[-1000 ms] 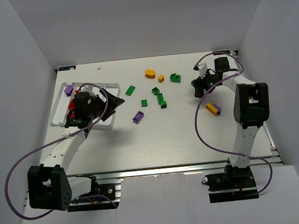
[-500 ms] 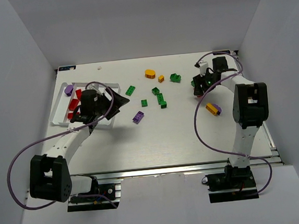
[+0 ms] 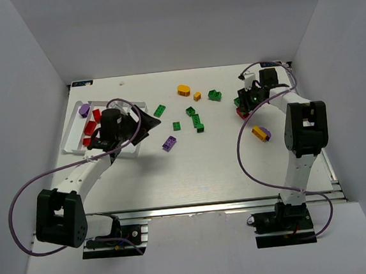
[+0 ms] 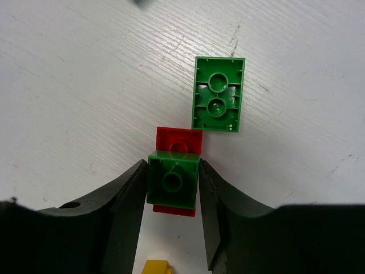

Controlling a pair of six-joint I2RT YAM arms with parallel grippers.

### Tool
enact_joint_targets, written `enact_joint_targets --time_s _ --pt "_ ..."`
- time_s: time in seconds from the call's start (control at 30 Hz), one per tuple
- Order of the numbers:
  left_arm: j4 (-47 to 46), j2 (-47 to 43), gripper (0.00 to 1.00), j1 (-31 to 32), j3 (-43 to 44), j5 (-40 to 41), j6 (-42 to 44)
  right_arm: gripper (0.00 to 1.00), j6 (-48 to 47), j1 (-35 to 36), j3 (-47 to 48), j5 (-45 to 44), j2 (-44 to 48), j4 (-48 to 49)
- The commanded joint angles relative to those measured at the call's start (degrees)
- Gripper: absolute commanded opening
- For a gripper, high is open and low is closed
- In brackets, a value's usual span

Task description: Sort the legos into containers by color

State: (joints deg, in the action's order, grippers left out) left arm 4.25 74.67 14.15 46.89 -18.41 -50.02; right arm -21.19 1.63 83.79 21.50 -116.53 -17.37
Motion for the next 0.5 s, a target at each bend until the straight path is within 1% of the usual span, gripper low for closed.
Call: enact_joint_targets --time_s 0.0,0.1,0.23,0.27,0.4,0.47 --pt "-1.44 -0.49 0.95 0.52 1.01 0.66 -0.17 0.46 0.19 -0.05 0.59 -0.93 -0.19 1.98" --pt "-1.7 -0.49 0.95 0.7 0.92 0.66 -0.34 0.45 -0.43 -0.05 0.32 -0.84 -0.1 1.9" --pt "-1.97 -0.14 0.95 0.96 1.09 0.57 -0.34 0.54 -0.61 -0.05 0.41 -0.75 -0.28 1.28" --pt "-1.97 -0.14 0.95 1.05 1.18 0.57 -0.34 0.55 -0.61 -0.05 0.41 -0.75 -0.28 1.37" --pt "-2.14 0.03 0.95 1.14 1.27 0.48 -0.43 0.54 -0.78 -0.05 0.41 -0.75 -0.45 1.19" --pt "-2.32 0.12 0.95 1.23 1.27 0.48 -0.52 0.49 -0.96 -0.05 0.41 -0.49 -0.45 1.11"
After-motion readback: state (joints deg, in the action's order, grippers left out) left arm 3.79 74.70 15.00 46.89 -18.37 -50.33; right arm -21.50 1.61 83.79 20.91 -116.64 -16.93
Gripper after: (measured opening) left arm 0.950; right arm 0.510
